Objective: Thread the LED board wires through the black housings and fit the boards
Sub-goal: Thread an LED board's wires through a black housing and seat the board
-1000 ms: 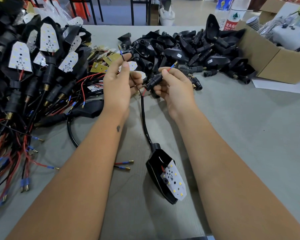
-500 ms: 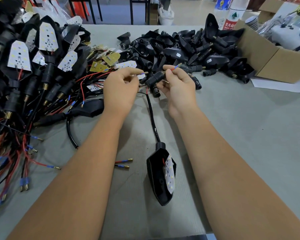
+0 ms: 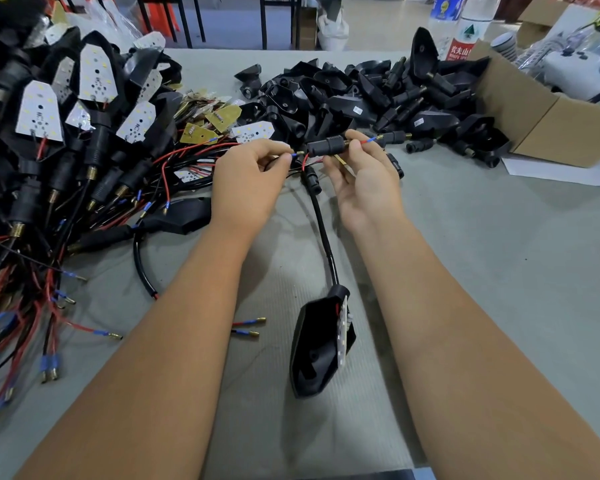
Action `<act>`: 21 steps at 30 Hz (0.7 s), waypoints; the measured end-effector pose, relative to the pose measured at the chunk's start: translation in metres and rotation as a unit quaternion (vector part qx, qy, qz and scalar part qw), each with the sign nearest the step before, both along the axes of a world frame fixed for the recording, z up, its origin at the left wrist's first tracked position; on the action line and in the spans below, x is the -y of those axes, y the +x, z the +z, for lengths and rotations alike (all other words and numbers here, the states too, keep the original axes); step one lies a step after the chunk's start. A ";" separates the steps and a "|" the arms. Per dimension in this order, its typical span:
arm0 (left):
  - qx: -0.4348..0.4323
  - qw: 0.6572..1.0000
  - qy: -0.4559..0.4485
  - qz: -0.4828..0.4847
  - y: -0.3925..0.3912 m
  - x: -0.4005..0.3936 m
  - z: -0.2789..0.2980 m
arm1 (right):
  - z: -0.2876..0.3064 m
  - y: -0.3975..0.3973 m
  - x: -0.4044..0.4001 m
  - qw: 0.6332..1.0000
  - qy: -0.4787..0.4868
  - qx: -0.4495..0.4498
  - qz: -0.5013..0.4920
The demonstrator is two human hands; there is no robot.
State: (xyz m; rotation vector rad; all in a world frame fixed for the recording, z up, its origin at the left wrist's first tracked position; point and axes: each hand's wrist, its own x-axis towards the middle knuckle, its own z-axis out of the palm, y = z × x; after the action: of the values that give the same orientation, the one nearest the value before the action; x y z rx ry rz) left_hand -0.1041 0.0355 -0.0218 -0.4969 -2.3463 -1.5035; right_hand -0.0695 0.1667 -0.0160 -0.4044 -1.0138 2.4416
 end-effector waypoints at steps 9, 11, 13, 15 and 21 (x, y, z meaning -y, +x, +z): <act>0.019 1.000 0.013 -0.020 0.003 -0.001 -0.001 | 0.001 0.001 0.000 0.999 0.038 0.005 0.027; 0.032 0.999 0.034 -0.008 0.003 0.000 -0.002 | 0.001 0.002 0.002 0.998 0.039 -0.001 0.043; 0.040 0.998 0.044 -0.004 0.003 0.000 -0.002 | 0.000 0.002 0.005 0.997 0.064 -0.001 0.048; 0.048 0.997 0.050 -0.019 0.004 0.000 -0.001 | -0.002 0.002 0.009 0.995 0.091 -0.001 0.043; 0.067 0.994 0.066 -0.062 0.010 -0.002 0.002 | -0.007 0.003 0.011 0.987 0.152 -0.013 0.041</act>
State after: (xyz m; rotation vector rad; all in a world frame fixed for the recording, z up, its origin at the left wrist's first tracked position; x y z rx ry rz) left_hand -0.0944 0.0375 -0.0197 -0.5334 -2.3313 -1.7872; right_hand -0.0663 0.1556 -0.0229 -0.2303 -1.3906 2.3025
